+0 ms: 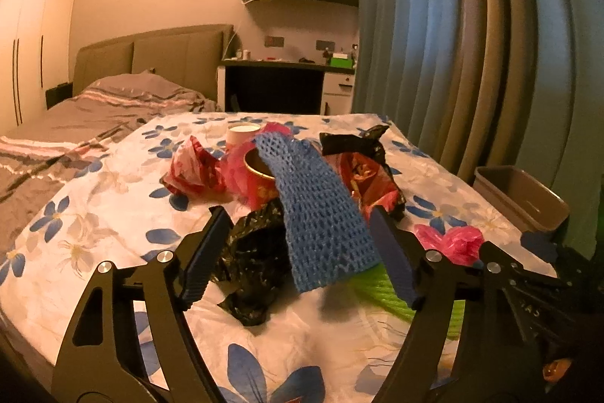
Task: Collect trash
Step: 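Grasp the blue mesh net with the left tool while the right tool grasps the pink bag, then lift the blue net and pink bag and carry both over the brown bin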
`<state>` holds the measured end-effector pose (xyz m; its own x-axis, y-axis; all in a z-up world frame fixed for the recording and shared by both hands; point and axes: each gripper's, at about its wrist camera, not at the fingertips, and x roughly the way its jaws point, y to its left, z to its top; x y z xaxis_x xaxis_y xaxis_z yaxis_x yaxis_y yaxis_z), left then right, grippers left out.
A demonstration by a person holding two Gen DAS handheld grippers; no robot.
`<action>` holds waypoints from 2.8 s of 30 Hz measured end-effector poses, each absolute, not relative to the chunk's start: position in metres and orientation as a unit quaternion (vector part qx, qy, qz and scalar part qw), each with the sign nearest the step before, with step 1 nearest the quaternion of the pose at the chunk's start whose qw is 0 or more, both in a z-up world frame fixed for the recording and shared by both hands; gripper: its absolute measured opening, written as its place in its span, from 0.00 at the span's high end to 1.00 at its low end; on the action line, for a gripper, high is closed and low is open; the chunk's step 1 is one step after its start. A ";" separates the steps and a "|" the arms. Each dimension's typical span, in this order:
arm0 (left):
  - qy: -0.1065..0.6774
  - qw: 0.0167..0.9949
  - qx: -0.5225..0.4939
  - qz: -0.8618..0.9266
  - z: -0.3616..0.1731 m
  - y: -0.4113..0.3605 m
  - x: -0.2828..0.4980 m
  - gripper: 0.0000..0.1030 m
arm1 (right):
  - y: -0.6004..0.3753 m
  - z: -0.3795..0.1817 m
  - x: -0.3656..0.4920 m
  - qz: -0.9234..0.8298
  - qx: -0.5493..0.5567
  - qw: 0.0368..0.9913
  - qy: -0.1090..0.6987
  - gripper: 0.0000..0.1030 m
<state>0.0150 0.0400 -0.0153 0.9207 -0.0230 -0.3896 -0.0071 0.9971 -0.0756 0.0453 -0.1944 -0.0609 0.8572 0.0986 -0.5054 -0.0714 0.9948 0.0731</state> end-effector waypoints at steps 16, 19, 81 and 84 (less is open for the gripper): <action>0.262 0.961 -0.068 -0.046 -0.043 0.051 0.048 0.50 | -0.190 -0.078 0.070 0.077 0.021 0.952 0.295 0.74; 0.276 0.956 -0.082 -0.054 -0.046 0.055 0.053 0.61 | -0.193 -0.077 0.069 0.074 0.025 0.953 0.292 0.74; 0.163 0.959 -0.004 -0.231 0.040 -0.139 0.082 0.95 | -0.333 -0.003 0.033 -0.062 0.059 0.986 0.143 0.75; 0.160 0.956 -0.001 -0.246 0.043 -0.159 0.089 0.95 | -0.347 -0.001 0.037 -0.079 0.062 0.986 0.137 0.75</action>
<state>0.0894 -0.1589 0.0427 0.8278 -0.4706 -0.3054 0.4702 0.8789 -0.0798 0.0375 -0.3467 -0.0007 0.9502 -0.1382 -0.2793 0.1722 0.9799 0.1011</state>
